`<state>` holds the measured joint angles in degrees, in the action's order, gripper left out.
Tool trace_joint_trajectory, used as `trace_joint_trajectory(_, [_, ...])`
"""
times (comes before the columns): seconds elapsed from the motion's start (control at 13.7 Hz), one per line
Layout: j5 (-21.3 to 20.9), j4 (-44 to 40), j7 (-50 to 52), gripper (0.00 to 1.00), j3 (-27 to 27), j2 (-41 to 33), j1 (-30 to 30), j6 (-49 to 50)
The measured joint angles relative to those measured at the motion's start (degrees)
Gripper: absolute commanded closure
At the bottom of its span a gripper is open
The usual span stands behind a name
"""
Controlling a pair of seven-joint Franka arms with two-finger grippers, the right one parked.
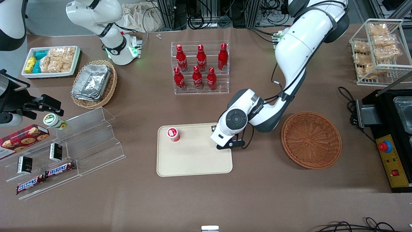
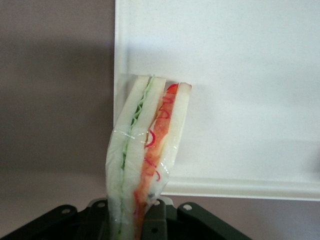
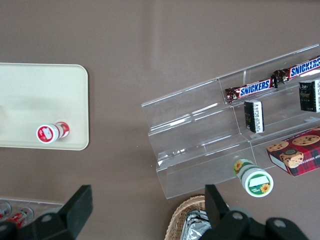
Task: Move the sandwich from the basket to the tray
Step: 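Lower the sandwich onto the tray beside the red cup and release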
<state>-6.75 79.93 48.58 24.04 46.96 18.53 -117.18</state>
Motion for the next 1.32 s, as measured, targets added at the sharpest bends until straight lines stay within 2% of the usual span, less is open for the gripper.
trace_joint_trajectory(0.44, [-1.35,-0.70,0.00,1.00,-1.62,0.96,0.03,-4.29])
trace_joint_trajectory(0.51, [-1.50,-0.99,0.00,0.95,-1.71,1.00,0.03,-4.36])
trace_joint_trajectory(0.59, [-1.73,-1.30,0.00,0.73,-1.90,1.19,0.02,-4.37])
trace_joint_trajectory(0.73, [-2.38,-2.07,0.09,0.40,-2.00,2.07,0.03,-4.47])
trace_joint_trajectory(0.8, [-2.53,-2.43,0.18,0.16,-1.96,2.45,0.07,-4.74])
trace_joint_trajectory(0.88, [-2.64,-2.62,0.33,0.00,-1.93,2.62,0.14,-4.99])
trace_joint_trajectory(1.32, [-3.59,-4.19,0.84,0.00,-2.38,2.24,0.22,-4.97])
